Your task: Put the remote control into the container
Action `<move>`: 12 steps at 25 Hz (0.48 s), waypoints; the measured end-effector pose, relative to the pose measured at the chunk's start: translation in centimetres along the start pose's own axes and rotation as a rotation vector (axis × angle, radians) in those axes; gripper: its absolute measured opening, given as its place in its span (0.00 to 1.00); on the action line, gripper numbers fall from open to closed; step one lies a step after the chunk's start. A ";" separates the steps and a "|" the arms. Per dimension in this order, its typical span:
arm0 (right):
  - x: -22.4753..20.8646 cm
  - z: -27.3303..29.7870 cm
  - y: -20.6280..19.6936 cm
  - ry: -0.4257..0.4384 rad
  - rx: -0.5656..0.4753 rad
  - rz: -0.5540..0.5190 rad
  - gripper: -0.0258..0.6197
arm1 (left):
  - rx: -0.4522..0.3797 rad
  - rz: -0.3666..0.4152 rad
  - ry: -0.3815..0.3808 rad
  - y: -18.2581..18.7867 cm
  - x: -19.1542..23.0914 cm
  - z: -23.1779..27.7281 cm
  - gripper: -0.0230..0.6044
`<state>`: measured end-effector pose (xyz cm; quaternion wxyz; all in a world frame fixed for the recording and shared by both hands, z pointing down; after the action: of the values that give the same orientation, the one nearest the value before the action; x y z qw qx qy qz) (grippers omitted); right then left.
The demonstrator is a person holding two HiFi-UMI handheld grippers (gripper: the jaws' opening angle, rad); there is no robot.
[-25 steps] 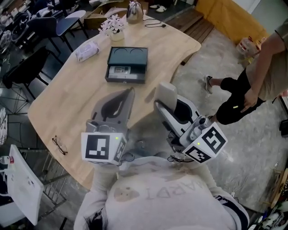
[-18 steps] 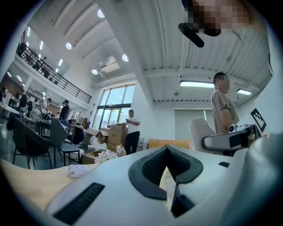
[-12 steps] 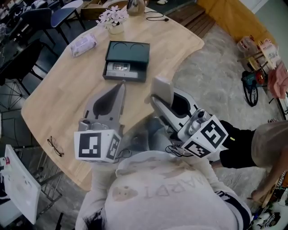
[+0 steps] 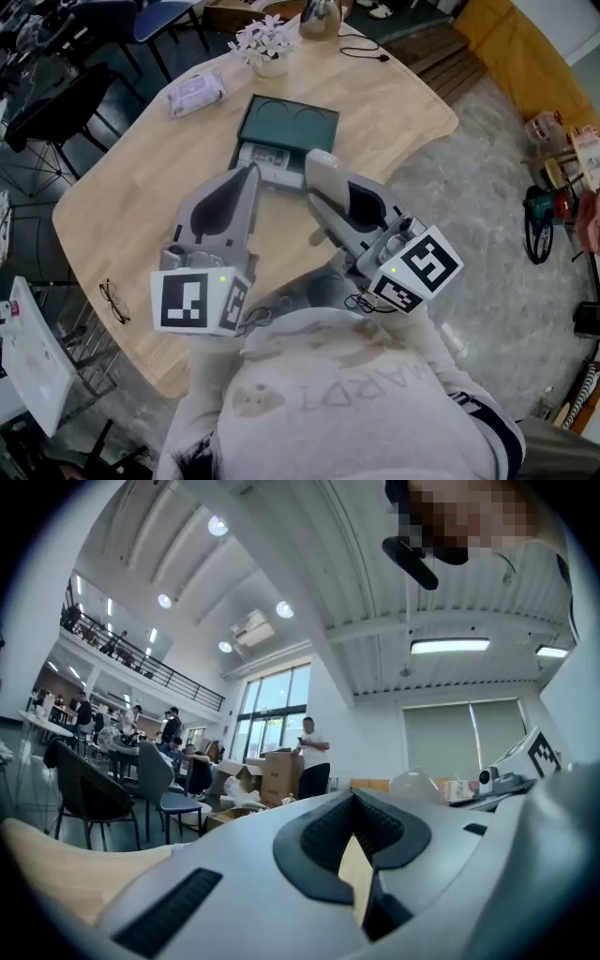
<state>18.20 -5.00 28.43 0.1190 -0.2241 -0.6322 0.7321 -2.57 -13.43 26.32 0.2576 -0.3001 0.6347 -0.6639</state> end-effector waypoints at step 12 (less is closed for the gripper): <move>-9.8 7.8 -5.5 0.115 0.322 -0.058 0.23 | 0.023 -0.025 0.172 -0.1 0.8 5.6 0.04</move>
<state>22.45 -15.34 36.34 0.2106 -0.2252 -0.5052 0.8060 0.96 -17.84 26.58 0.1973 -0.2469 0.6431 -0.6976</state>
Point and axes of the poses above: the fingertips, and each gripper's own axes: z forward along the fingers, x to its left, y out of its top, the point moved 10 cm from there along -z, backward along the fingers, and after that the axes turned 4 degrees about x, right-handed, at the moved point
